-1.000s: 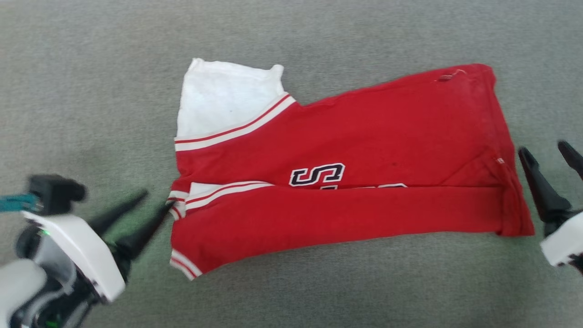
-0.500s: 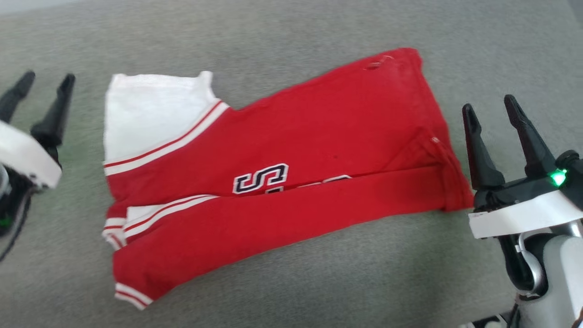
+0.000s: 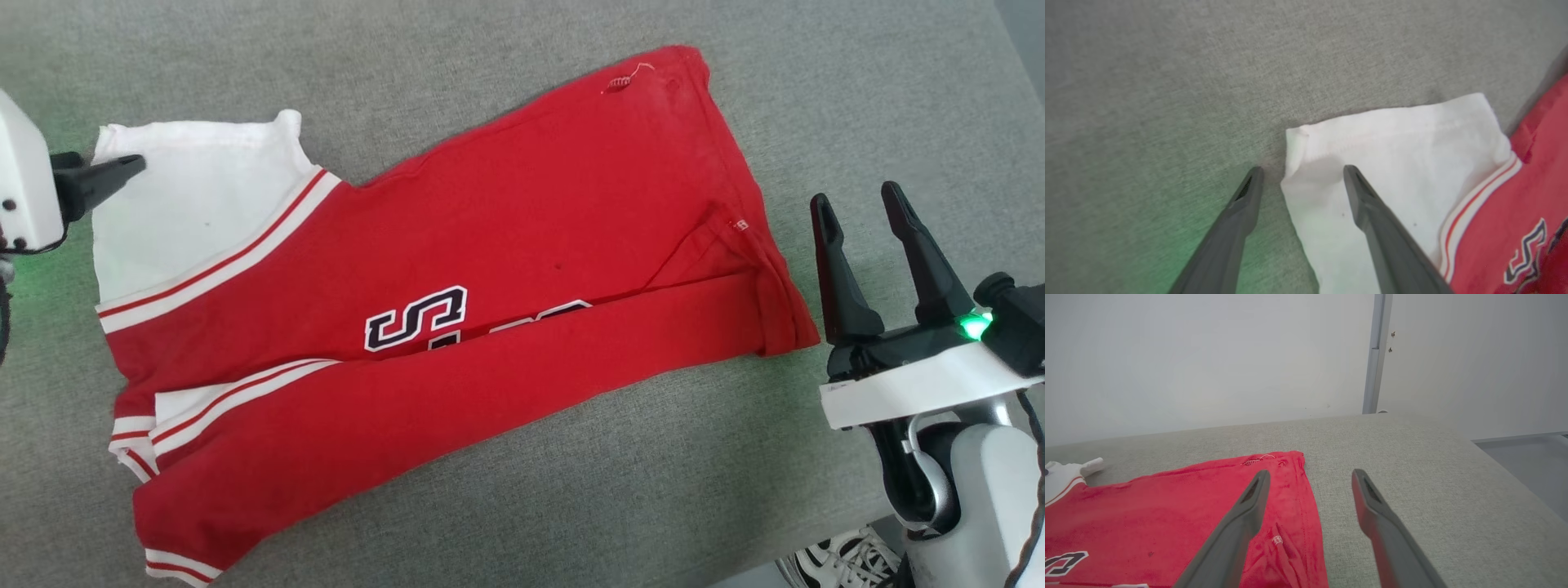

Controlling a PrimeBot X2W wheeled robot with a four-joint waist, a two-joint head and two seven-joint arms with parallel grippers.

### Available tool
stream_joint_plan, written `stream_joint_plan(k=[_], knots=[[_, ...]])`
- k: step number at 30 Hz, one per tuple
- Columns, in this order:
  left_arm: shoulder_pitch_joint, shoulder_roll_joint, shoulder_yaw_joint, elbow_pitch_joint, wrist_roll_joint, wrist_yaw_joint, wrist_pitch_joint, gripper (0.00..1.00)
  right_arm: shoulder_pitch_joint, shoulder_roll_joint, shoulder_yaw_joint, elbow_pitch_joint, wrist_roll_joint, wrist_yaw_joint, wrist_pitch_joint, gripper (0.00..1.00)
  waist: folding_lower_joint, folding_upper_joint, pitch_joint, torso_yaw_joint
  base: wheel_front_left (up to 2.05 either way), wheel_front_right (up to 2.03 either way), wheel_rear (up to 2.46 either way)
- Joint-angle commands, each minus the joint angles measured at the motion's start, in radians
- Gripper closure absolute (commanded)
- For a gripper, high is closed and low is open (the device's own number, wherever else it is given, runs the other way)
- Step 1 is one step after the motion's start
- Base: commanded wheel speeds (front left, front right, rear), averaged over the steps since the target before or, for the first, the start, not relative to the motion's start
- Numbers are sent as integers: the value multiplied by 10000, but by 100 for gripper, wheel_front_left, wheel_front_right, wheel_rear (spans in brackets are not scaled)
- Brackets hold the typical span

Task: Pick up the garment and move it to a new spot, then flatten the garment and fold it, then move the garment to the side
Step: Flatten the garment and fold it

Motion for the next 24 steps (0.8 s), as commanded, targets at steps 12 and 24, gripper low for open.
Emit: stream_joint_plan(k=[12, 24], knots=[[-651, -647, -50, -57, -312, -376, 900, 100, -1548, -1088, 826, 511, 367, 0, 1998, 0, 0, 0, 614, 351, 0, 0, 0], [-962, -1563, -16, -492, 111, -666, -326, 100, -5349, -3598, 2528, 2160, 1810, 0, 6716, 0, 0, 0, 1298, 1713, 0, 0, 0]])
